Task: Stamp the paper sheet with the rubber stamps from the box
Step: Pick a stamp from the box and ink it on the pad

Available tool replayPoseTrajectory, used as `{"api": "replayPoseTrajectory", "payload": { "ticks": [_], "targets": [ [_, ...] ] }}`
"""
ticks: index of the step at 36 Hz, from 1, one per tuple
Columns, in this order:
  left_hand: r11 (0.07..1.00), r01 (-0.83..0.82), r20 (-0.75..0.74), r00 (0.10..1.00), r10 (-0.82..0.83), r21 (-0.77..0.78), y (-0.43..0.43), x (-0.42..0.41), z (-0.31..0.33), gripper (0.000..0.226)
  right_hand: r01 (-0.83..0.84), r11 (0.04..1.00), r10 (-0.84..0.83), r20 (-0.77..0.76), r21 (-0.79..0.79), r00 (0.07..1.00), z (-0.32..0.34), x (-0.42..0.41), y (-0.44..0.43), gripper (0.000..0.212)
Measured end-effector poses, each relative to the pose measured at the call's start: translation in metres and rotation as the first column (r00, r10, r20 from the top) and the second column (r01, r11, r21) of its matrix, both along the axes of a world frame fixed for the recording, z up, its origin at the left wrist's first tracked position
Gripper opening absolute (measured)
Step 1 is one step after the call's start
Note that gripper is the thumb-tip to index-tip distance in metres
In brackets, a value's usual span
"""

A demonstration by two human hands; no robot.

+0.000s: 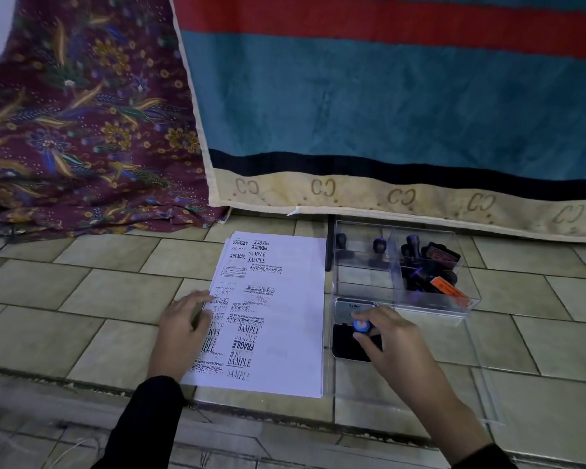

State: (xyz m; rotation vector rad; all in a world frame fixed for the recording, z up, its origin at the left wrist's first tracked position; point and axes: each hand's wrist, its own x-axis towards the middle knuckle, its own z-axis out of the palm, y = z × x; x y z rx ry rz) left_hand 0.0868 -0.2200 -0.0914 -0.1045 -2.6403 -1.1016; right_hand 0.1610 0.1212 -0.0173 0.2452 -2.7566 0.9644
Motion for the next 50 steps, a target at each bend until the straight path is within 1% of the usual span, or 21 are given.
{"api": "replayPoseTrajectory", "payload": {
  "ticks": [2, 6, 8, 10, 15, 18, 21, 25, 31, 34, 41, 47, 50],
  "targets": [
    [1.000, 0.008, -0.007, 1.000, -0.008, 0.008, 0.000, 0.000, 0.000, 0.031, 0.013, 1.000, -0.013, -0.006, -0.026, 1.000, 0.004, -0.003, 0.000, 0.020],
    [1.000, 0.008, -0.009, 1.000, -0.008, 0.010, -0.002, -0.001, -0.001, 0.022, 0.010, 0.989, -0.020, -0.063, -0.146, 0.998, 0.024, -0.021, -0.019, 0.017],
    [1.000, 0.014, -0.008, 1.000, -0.014, 0.015, -0.002, -0.001, -0.001, 0.027, -0.016, 0.986, 0.003, -0.080, -0.169, 0.997, 0.032, -0.038, -0.036, 0.018],
    [1.000, 0.017, -0.013, 1.000, -0.016, 0.025, -0.002, -0.002, -0.001, 0.025, -0.062, 0.981, 0.047, -0.082, -0.184, 0.995, 0.037, -0.057, -0.054, 0.019],
    [0.999, 0.015, -0.019, 1.000, -0.014, 0.032, -0.003, -0.004, -0.002, 0.021, -0.114, 0.985, 0.109, -0.045, -0.127, 0.993, 0.034, -0.101, -0.099, 0.013],
    [0.999, 0.011, -0.011, 1.000, -0.011, 0.038, -0.004, -0.005, -0.004, 0.028, -0.133, 0.989, 0.134, 0.017, -0.064, 0.991, 0.026, -0.119, -0.117, 0.015],
    [0.999, 0.009, -0.010, 1.000, -0.008, 0.043, -0.004, -0.005, -0.005, 0.030, -0.154, 0.988, 0.155, 0.061, -0.030, 0.986, 0.020, -0.129, -0.129, 0.016],
    [0.999, 0.005, 0.006, 1.000, -0.005, 0.055, -0.004, -0.005, -0.005, 0.027, -0.176, 0.984, 0.175, 0.077, 0.006, 0.982, 0.014, -0.135, -0.137, 0.015],
    [0.998, 0.006, 0.004, 1.000, -0.006, 0.063, -0.004, -0.005, -0.005, 0.029, -0.199, 0.978, 0.195, 0.076, 0.061, 0.978, 0.009, -0.139, -0.142, 0.011],
    [0.999, 0.004, -0.002, 1.000, -0.004, 0.053, -0.005, -0.005, -0.006, 0.022, -0.207, 0.975, 0.200, 0.086, 0.082, 0.976, 0.007, -0.141, -0.143, 0.010],
    [1.000, -0.002, -0.008, 1.000, 0.002, 0.026, -0.005, -0.006, -0.005, 0.021, -0.201, 0.979, 0.196, 0.111, 0.034, 0.974, 0.005, -0.141, -0.142, 0.013],
    [1.000, -0.009, 0.000, 1.000, 0.009, 0.023, -0.004, -0.004, -0.004, 0.026, -0.183, 0.983, 0.183, 0.076, -0.015, 0.980, 0.000, -0.140, -0.143, 0.012],
    [0.998, -0.009, 0.017, 1.000, 0.008, 0.057, -0.005, -0.004, -0.005, 0.027, -0.161, 0.986, 0.164, 0.057, -0.053, 0.985, 0.000, -0.141, -0.140, 0.013]
  ]
}}
